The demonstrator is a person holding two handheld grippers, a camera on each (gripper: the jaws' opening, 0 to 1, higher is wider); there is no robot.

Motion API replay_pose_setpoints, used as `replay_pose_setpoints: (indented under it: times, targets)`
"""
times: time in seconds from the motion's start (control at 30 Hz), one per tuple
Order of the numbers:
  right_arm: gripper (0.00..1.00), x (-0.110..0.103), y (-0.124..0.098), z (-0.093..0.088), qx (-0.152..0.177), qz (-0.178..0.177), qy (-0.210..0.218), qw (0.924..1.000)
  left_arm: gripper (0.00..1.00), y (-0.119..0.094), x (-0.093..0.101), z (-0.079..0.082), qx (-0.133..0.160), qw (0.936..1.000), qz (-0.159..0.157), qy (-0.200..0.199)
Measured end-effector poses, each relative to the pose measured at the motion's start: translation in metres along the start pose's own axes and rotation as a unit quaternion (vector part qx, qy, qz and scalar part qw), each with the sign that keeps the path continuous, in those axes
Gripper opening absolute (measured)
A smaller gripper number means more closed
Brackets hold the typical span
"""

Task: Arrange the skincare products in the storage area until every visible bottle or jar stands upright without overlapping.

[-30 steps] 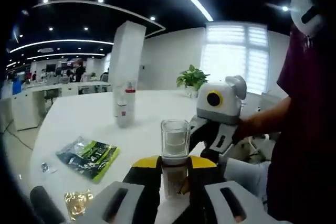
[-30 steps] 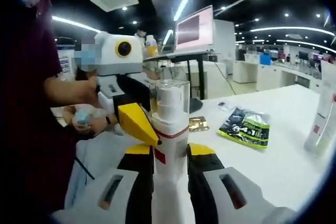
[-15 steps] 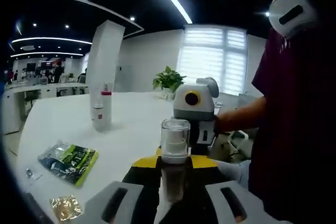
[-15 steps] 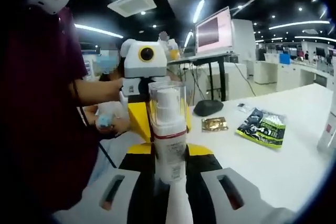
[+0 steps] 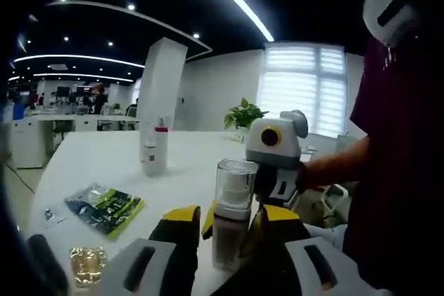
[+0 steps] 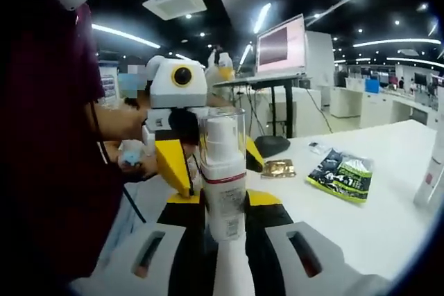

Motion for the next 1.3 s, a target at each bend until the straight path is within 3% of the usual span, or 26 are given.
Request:
replay_pose_setpoints:
  times: [0.1, 0.13, 0.3, 0.4, 0.6, 0.67, 0.8, 0.87, 1.0, 1.1, 1.3]
  targets:
    - [0.19, 0.000, 0.002, 0.001, 0.001, -0.002, -0.005, 1.0000, 0.40, -0.002, -0.003, 0.001, 0.009, 0.9998, 0.015, -0.007]
    - [0.19, -0.001, 0.001, 0.002, 0.002, -0.002, -0.002, 1.0000, 0.43, -0.002, -0.008, 0.006, 0.027, 0.9990, 0.031, -0.016]
    - [0.19, 0.002, -0.005, 0.007, 0.020, -0.012, 0.001, 0.9997, 0.55, -0.005, -0.020, 0.011, 0.037, 0.9970, 0.067, -0.011]
    - [0.19, 0.006, -0.011, 0.008, 0.026, -0.019, 0.004, 0.9995, 0.56, -0.008, -0.024, 0.014, 0.046, 0.9958, 0.076, -0.021]
    - [0.19, 0.030, -0.032, 0.014, 0.052, -0.070, 0.023, 0.9959, 0.57, -0.013, -0.025, 0.017, 0.072, 0.9925, 0.082, -0.055]
    - [0.19, 0.044, -0.044, 0.018, 0.061, -0.106, 0.021, 0.9923, 0.57, -0.014, -0.026, 0.015, 0.086, 0.9899, 0.082, -0.078]
    - [0.19, 0.071, -0.064, 0.022, 0.078, -0.159, 0.022, 0.9840, 0.56, -0.010, -0.030, 0.005, 0.065, 0.9911, 0.086, -0.079]
    - [0.19, 0.092, -0.077, 0.020, 0.085, -0.188, 0.039, 0.9777, 0.57, -0.007, -0.033, 0.008, 0.066, 0.9907, 0.089, -0.079]
    - [0.19, 0.128, -0.101, 0.025, 0.088, -0.248, 0.029, 0.9644, 0.56, -0.003, -0.036, 0.012, 0.072, 0.9902, 0.095, -0.074]
    - [0.19, 0.153, -0.114, 0.031, 0.080, -0.274, 0.019, 0.9582, 0.56, 0.001, -0.036, 0.012, 0.073, 0.9900, 0.093, -0.077]
    - [0.19, 0.198, -0.137, 0.036, 0.095, -0.289, 0.029, 0.9523, 0.55, 0.004, -0.036, 0.013, 0.069, 0.9910, 0.088, -0.074]
Point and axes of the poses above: the point that each gripper's makers call its tool centre point, and the gripper's own axes: y roughly forward along the fingers, x roughly to its right, z roughly out of its top, the point moved 1 cm from there along -y, roughly backward along the fingers, and after that the axes turned 15 degrees about y, right-handed, at the moved point
